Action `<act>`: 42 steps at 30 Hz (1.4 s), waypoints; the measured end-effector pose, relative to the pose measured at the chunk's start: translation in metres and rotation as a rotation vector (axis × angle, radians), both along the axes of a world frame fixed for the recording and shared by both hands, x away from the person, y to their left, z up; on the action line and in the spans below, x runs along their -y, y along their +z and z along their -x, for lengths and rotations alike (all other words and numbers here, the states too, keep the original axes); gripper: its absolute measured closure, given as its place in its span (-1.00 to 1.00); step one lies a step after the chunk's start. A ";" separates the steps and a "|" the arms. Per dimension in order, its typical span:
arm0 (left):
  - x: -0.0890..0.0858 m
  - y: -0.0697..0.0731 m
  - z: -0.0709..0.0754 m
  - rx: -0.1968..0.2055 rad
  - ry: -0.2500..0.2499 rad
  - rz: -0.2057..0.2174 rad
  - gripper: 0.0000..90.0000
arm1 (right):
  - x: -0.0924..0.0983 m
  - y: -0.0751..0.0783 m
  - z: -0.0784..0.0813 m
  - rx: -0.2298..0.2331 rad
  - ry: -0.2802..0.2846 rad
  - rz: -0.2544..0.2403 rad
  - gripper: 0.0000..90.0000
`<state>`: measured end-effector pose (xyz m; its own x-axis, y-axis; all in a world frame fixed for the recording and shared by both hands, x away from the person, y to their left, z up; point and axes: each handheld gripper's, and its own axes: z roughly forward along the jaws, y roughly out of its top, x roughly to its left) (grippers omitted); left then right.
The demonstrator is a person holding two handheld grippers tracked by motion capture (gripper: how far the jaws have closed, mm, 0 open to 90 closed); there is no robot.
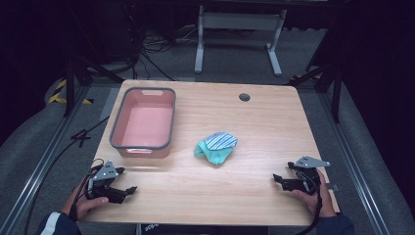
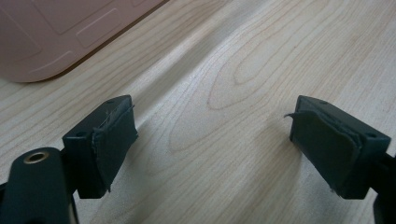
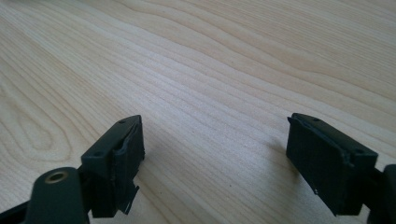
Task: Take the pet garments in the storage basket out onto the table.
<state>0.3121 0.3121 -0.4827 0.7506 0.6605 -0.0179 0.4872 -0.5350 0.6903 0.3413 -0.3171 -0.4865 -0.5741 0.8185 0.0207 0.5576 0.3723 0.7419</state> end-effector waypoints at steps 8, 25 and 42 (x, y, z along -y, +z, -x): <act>0.000 0.000 0.000 0.003 0.003 -0.005 -0.68 | -0.001 0.000 0.000 0.001 -0.001 0.006 -0.56; 0.000 0.000 0.000 0.005 0.005 -0.006 -0.69 | -0.001 0.000 0.000 0.002 -0.002 0.007 -0.56; 0.001 0.000 0.000 0.004 0.009 -0.006 -0.71 | -0.001 0.000 0.000 0.001 -0.001 0.006 -0.56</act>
<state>0.3126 0.3114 -0.4827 0.7447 0.6673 -0.0113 0.4895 -0.5347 0.6888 0.3411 -0.3164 -0.4866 -0.5732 0.8193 0.0151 0.5570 0.3761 0.7405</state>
